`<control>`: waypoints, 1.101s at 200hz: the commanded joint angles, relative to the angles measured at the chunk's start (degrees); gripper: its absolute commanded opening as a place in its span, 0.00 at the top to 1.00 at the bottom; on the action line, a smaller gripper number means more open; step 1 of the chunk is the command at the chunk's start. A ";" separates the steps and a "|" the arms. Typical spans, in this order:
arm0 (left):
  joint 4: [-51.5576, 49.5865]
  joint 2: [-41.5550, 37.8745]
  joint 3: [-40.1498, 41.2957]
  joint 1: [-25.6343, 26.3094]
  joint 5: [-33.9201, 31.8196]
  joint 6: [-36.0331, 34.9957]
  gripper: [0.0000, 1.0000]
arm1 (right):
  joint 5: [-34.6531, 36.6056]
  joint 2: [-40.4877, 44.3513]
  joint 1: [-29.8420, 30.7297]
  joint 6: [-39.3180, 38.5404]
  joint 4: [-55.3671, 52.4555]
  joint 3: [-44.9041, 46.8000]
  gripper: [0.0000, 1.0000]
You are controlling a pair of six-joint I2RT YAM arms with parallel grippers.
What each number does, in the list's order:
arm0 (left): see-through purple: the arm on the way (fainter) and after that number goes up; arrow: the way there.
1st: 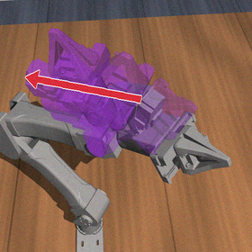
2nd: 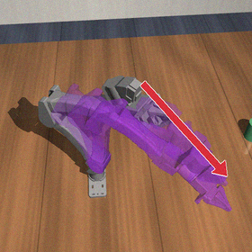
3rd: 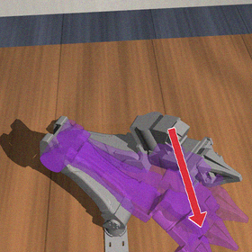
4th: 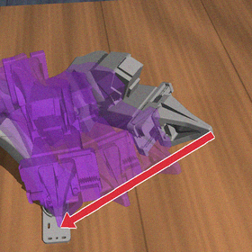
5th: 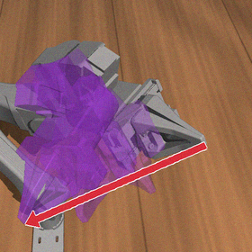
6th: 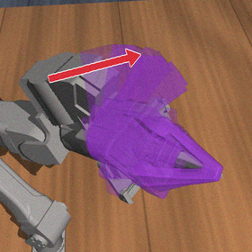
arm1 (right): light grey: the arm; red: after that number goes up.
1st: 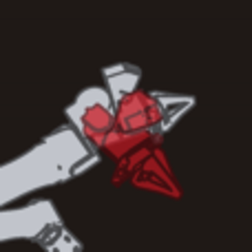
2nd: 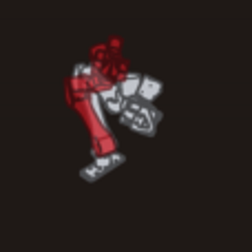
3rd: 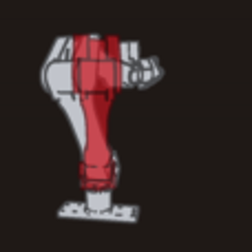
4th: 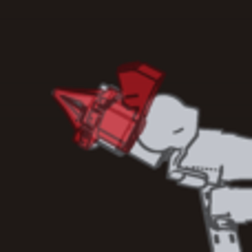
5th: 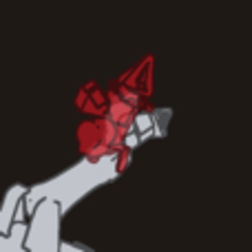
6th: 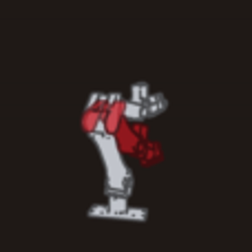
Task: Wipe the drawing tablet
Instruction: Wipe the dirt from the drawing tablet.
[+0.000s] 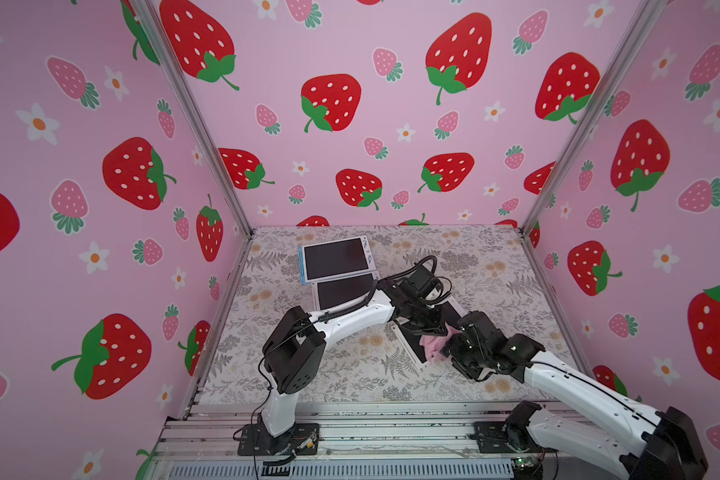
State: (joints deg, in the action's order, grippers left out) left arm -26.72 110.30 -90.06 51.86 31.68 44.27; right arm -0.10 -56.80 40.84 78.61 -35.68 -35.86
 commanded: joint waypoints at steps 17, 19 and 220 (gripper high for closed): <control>-3.47 -1.46 1.88 -2.10 -2.14 -1.60 1.00 | 0.39 -4.33 -0.23 -3.43 0.07 -0.79 0.35; -3.70 -1.53 2.23 -2.28 -2.39 -1.76 1.00 | 0.17 -4.85 -0.23 -3.74 0.50 -0.99 0.35; -14.42 7.86 5.97 -4.15 -20.27 -14.05 1.00 | -5.79 -24.71 0.61 1.19 18.71 2.20 0.39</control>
State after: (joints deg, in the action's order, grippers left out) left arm -35.18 116.16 -81.87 46.15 15.88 32.93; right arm -6.35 -78.76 41.15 78.41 -16.84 -35.00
